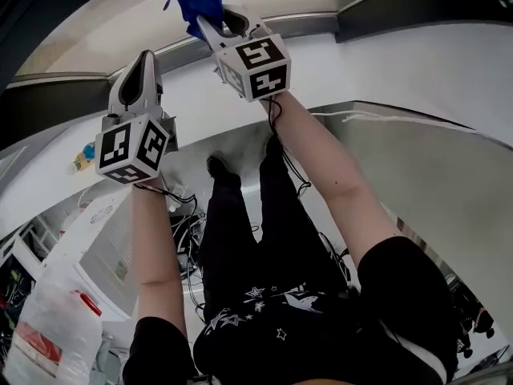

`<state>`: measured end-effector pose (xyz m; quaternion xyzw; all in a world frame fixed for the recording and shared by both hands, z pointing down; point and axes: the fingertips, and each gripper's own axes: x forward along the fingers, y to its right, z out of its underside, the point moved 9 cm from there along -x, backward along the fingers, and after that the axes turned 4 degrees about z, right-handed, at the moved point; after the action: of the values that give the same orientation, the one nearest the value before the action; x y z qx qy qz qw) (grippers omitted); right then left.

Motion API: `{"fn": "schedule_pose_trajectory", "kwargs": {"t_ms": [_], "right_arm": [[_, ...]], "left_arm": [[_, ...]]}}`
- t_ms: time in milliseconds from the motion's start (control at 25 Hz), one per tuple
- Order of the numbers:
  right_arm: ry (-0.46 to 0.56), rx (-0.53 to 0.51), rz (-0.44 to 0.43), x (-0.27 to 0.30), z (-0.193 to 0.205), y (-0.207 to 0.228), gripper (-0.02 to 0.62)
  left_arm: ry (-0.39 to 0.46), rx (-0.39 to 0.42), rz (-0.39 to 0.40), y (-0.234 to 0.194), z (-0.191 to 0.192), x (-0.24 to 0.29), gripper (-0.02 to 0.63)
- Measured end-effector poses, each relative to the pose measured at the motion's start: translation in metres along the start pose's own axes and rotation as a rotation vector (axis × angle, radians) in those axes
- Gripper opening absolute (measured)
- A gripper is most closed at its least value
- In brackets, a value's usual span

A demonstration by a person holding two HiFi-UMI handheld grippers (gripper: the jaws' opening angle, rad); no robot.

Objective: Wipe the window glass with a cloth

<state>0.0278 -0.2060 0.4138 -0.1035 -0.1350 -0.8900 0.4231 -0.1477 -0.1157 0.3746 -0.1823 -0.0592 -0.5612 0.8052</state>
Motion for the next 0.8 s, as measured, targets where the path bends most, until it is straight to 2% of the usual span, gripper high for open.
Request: {"fn": "schedule_pose_trajectory", "kwargs": {"t_ms": [160,480,800], "right_arm": [[0.017,0.011,0.052,-0.024,-0.001,0.044,0.089],[0.050,0.046,0.193,-0.084,0.000,0.161,0.089],[0.091,0.109,0.371,-0.123,-0.005,0.258,0.089]], "left_arm": [[-0.002,0.017,0.034,0.032,-0.001,0.027,0.009],[-0.033,0.046,0.137,0.117,0.004,0.103,0.009],[-0.047,0.080,0.220,0.171,0.005,0.156,0.009]]}}
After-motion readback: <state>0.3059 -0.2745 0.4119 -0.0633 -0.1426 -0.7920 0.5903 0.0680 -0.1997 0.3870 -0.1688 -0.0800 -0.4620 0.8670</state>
